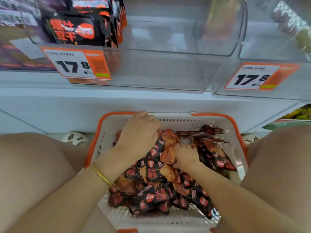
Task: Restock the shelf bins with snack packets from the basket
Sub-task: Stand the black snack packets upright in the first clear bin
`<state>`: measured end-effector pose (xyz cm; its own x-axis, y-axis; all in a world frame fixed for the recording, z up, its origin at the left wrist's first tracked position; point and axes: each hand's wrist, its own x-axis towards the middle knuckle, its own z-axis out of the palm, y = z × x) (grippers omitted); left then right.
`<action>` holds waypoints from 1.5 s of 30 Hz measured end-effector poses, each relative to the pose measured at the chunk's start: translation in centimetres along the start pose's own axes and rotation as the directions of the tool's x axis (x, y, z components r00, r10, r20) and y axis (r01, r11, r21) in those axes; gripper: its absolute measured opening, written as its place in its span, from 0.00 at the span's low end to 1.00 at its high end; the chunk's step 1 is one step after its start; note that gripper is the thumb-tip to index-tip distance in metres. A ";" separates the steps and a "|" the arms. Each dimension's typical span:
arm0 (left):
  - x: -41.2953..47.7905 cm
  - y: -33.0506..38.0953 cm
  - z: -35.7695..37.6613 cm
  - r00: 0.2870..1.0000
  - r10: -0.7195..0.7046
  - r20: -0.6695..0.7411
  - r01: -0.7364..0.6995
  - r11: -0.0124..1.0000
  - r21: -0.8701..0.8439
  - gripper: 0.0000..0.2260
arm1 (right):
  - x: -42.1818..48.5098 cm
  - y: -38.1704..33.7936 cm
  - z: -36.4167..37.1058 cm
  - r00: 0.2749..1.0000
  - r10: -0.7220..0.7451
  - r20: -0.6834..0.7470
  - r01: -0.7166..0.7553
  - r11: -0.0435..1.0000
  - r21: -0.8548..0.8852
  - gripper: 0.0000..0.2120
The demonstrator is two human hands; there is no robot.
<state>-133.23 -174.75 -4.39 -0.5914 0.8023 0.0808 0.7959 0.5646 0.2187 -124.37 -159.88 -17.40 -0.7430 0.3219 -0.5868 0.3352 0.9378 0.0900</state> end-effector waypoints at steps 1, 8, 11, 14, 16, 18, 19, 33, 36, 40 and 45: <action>0.0 -0.1 0.1 1.000 -0.004 0.005 0.004 1.000 -0.004 0.09 | 0.0 -0.1 -0.3 1.000 0.007 0.004 -0.007 1.000 0.004 0.37; 0.3 -0.2 0.5 0.991 -0.036 0.131 0.045 0.997 -0.068 0.11 | -0.7 1.3 -7.0 0.936 -0.243 0.256 0.168 0.945 0.280 0.44; 0.2 0.0 -0.5 0.980 -0.063 0.191 0.103 0.973 -0.207 0.10 | -2.7 0.7 -10.9 0.866 -0.484 0.128 0.400 0.823 0.403 0.44; 0.1 -0.4 -1.8 0.948 -0.075 0.308 0.178 0.930 -0.321 0.12 | -4.8 0.0 -13.5 0.810 -0.586 -0.034 0.522 0.693 0.498 0.42; 0.0 -0.9 -2.9 0.928 -0.113 0.354 0.254 0.888 -0.384 0.12 | -6.0 0.0 -14.4 0.815 -0.571 -0.104 0.537 0.674 0.508 0.42; -0.1 -1.4 -4.3 0.917 -0.192 0.349 0.332 0.854 -0.401 0.12 | -6.7 0.3 -14.8 0.837 -0.520 -0.173 0.527 0.679 0.510 0.40; -0.2 -1.7 -5.0 0.919 -0.223 0.326 0.351 0.840 -0.414 0.11 | -7.0 0.6 -15.0 0.849 -0.484 -0.212 0.517 0.674 0.528 0.38; -2.3 -4.5 -14.6 0.826 -0.559 -0.075 0.130 0.318 -0.939 0.03 | -11.5 -5.6 -22.9 0.756 -0.288 -0.588 0.546 -0.217 0.809 0.09; -1.6 -5.8 -16.3 0.733 -0.632 -0.252 0.067 0.436 -0.897 0.03 | -11.8 -6.9 -27.5 0.708 -0.260 -0.656 0.655 -0.105 0.748 0.09; -0.5 -7.9 -17.2 0.611 -0.573 -0.546 0.228 0.788 -0.572 0.06 | -10.8 -7.7 -31.9 0.651 -0.145 -0.745 0.759 0.103 0.643 0.08; 0.3 -9.4 -16.9 0.548 -0.519 -0.656 0.269 0.852 -0.449 0.13 | -8.4 -8.7 -33.6 0.580 -0.143 -0.802 0.800 0.284 0.529 0.12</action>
<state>-143.07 -183.12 10.01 -0.8225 0.0194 0.5684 0.4602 0.6100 0.6451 -140.50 -166.35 13.78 -0.9435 0.1572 0.2918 -0.1931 0.4549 -0.8693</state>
